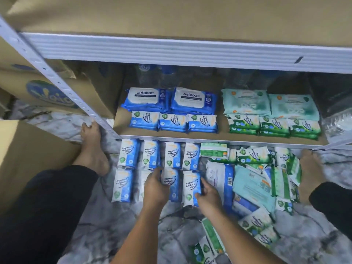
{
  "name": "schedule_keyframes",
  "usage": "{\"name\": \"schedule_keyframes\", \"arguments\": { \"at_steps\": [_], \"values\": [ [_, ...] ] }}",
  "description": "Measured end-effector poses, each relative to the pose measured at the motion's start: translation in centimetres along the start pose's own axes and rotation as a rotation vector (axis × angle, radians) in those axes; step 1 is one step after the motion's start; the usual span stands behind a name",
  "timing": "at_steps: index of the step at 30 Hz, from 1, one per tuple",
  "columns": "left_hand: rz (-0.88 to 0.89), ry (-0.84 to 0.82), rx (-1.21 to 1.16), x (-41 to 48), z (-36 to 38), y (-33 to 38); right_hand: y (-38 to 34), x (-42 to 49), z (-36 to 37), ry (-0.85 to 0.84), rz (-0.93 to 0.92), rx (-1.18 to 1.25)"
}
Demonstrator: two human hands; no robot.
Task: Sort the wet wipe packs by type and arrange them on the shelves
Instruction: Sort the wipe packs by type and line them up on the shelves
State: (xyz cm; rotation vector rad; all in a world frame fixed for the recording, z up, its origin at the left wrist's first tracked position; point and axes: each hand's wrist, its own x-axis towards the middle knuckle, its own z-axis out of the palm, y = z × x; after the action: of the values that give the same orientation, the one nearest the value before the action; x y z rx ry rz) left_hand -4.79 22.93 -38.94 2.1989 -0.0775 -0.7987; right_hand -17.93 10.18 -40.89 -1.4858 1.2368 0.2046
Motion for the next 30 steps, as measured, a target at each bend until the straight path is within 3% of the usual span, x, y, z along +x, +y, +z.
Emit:
{"name": "schedule_keyframes", "arguments": {
  "at_steps": [4,9,15,20,24,30],
  "values": [
    [-0.018,-0.01,0.038,1.0,1.3,-1.0,-0.5,0.5,1.1,0.056,-0.04,-0.126],
    [0.019,0.027,0.211,0.8,2.2,-1.5,-1.3,-0.1,2.5,0.195,-0.121,-0.511],
    [0.07,0.038,0.44,0.0,2.4,-1.0,-1.6,-0.5,2.6,0.197,-0.108,-0.704],
    [0.094,0.083,0.551,-0.4,2.2,-0.5,-1.2,-0.7,1.7,0.207,-0.132,-0.77],
    [0.108,0.125,0.58,-0.8,1.9,0.1,-0.6,-1.7,-0.8,0.305,-0.193,-0.67],
    [0.211,0.003,0.47,-3.1,3.4,1.8,2.9,-3.0,-8.7,0.474,-0.111,-0.549]
  ]
}}
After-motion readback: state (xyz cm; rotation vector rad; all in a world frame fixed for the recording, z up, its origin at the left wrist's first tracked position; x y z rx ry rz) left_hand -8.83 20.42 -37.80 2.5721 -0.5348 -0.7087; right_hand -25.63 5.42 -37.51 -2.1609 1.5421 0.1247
